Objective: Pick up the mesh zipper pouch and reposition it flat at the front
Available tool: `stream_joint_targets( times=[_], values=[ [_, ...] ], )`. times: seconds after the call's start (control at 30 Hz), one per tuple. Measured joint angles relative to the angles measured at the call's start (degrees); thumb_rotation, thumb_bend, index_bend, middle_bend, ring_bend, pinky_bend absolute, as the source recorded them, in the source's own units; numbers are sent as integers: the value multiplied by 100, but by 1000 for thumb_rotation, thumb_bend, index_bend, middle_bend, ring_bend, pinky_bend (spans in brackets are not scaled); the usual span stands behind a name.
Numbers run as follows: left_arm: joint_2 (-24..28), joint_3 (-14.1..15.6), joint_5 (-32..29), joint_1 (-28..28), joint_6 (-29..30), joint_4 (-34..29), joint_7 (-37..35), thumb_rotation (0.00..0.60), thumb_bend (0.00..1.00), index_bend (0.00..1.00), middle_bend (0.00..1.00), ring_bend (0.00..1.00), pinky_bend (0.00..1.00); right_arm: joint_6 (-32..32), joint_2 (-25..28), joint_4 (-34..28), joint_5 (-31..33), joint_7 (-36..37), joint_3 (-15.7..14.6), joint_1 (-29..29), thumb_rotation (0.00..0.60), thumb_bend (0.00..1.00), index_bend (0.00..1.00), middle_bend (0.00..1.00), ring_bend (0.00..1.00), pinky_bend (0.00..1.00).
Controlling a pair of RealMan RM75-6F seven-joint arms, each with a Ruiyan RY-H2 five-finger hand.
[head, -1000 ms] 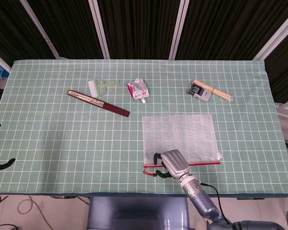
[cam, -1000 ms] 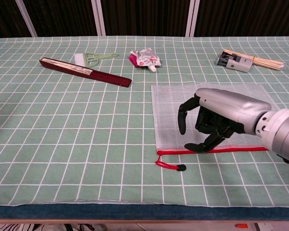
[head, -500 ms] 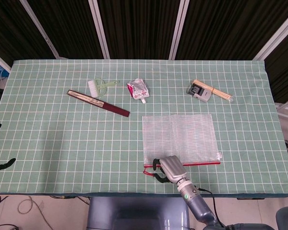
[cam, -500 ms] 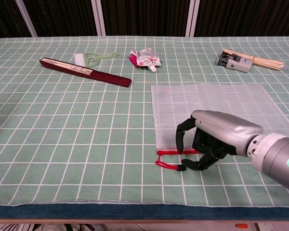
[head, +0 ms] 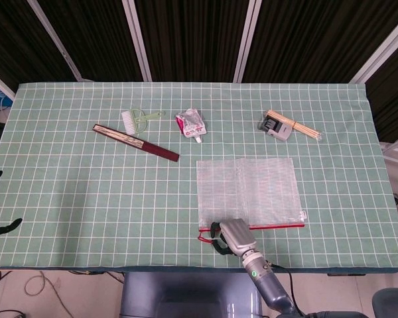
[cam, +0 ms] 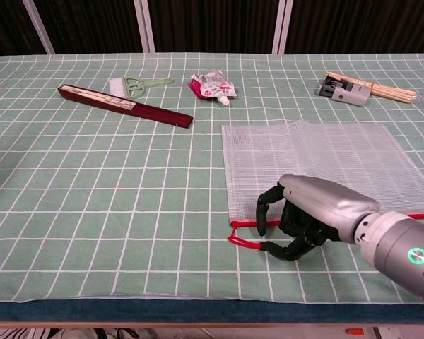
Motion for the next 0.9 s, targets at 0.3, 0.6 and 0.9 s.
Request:
stream_joint_targets(
  times=[0.3, 0.6, 0.9],
  values=[
    [20, 7, -10, -11, -38, -15, -35, 600, 71, 0, 0, 0, 0, 36, -177, 78, 17, -45, -33, -35, 600, 432, 540, 1000, 1000, 962],
    [32, 17, -9, -25, -75, -22, -56, 600, 71, 0, 0, 0, 0, 67, -337, 221, 32, -64, -14, -58, 600, 432, 540, 1000, 1000, 961],
    [46, 21, -7, -29, -91, -21, -117, 600, 71, 0, 0, 0, 0, 104, -478, 343, 33, -90, -9, -93, 600, 479, 555, 1000, 1000, 962]
  ],
)
